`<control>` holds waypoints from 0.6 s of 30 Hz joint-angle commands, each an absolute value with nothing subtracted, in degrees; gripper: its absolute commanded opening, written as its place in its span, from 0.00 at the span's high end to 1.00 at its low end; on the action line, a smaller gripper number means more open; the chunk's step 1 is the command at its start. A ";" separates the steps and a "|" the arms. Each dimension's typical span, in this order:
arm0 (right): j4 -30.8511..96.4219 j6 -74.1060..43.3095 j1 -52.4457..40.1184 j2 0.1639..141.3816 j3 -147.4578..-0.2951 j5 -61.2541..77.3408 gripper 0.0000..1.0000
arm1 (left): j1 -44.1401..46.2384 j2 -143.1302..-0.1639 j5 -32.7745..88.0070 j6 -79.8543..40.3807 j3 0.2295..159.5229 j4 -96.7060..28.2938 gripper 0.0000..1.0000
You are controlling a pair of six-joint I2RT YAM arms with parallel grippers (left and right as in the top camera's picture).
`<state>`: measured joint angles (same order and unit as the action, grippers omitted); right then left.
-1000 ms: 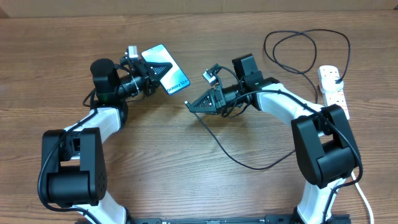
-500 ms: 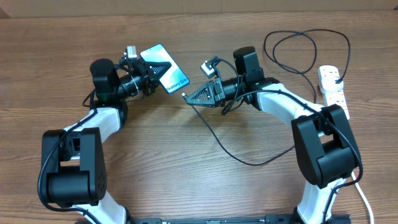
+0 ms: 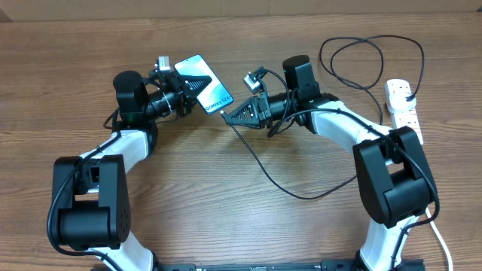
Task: Plug charger to phone and switch on socket
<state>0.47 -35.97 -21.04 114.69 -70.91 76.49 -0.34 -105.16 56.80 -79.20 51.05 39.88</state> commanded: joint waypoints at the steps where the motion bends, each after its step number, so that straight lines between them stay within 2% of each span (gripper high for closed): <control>1: -0.03 -36.49 -20.86 112.95 -70.54 75.61 0.96 | 0.08 -104.62 58.08 -79.75 51.88 40.36 0.96; 18: -2.55 -39.27 -20.86 112.95 -70.54 75.46 0.96 | 0.08 -104.62 58.08 -79.70 51.88 40.34 0.96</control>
<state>-1.98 -38.83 -21.04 114.69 -70.91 75.85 -0.34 -105.16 56.75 -79.42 51.05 39.88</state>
